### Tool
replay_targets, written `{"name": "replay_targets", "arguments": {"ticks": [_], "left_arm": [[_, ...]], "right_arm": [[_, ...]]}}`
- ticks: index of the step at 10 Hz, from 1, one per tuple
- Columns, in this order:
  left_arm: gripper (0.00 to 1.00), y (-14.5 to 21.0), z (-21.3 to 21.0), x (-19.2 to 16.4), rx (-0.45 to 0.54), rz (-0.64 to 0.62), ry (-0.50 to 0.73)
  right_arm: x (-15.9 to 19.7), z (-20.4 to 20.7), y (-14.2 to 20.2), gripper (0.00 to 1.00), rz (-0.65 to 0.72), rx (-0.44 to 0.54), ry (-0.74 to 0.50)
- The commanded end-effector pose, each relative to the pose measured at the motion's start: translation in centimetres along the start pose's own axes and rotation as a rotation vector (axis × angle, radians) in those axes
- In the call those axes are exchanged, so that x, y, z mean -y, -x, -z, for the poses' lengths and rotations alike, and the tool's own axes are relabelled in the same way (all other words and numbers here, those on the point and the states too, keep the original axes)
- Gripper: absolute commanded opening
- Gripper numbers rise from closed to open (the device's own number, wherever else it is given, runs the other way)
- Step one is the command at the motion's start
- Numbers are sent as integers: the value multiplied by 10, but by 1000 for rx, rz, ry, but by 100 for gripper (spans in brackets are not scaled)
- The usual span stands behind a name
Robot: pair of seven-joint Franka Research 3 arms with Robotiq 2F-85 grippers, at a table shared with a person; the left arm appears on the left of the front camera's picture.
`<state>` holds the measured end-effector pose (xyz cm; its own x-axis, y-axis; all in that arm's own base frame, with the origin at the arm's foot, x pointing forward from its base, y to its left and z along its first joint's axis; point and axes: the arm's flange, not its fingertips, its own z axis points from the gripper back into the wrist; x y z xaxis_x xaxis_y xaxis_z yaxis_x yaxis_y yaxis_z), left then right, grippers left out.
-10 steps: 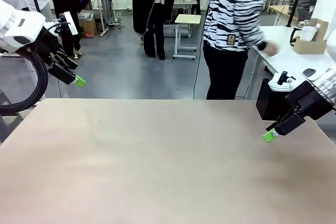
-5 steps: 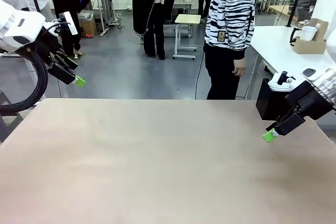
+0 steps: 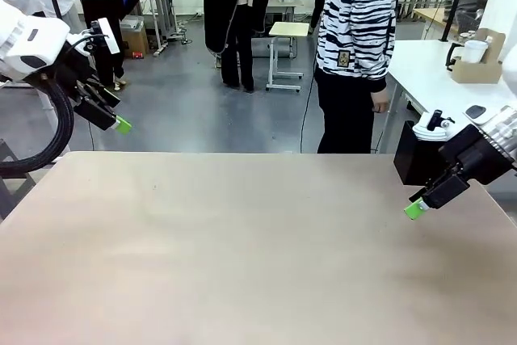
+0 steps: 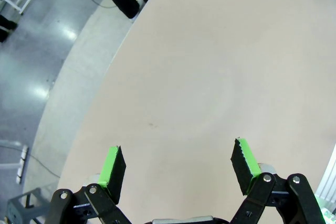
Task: Pour a drink into a cup and package it in a carrier.
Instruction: Insert the held 600 ml Paper Cup into the Cup Carrier.
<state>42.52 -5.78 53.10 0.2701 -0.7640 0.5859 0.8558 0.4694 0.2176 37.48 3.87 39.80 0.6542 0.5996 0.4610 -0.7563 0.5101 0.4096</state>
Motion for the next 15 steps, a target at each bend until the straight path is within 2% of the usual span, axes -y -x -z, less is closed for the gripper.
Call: {"name": "replay_targets", "arguments": {"ticks": [1,15], "left_arm": [[100,1,0,-1,6,0,6],[100,1,0,-1,6,0,6]], "right_arm": [[2,1,3,100,-21,24,-14],[2,1,3,100,-21,24,-14]]}}
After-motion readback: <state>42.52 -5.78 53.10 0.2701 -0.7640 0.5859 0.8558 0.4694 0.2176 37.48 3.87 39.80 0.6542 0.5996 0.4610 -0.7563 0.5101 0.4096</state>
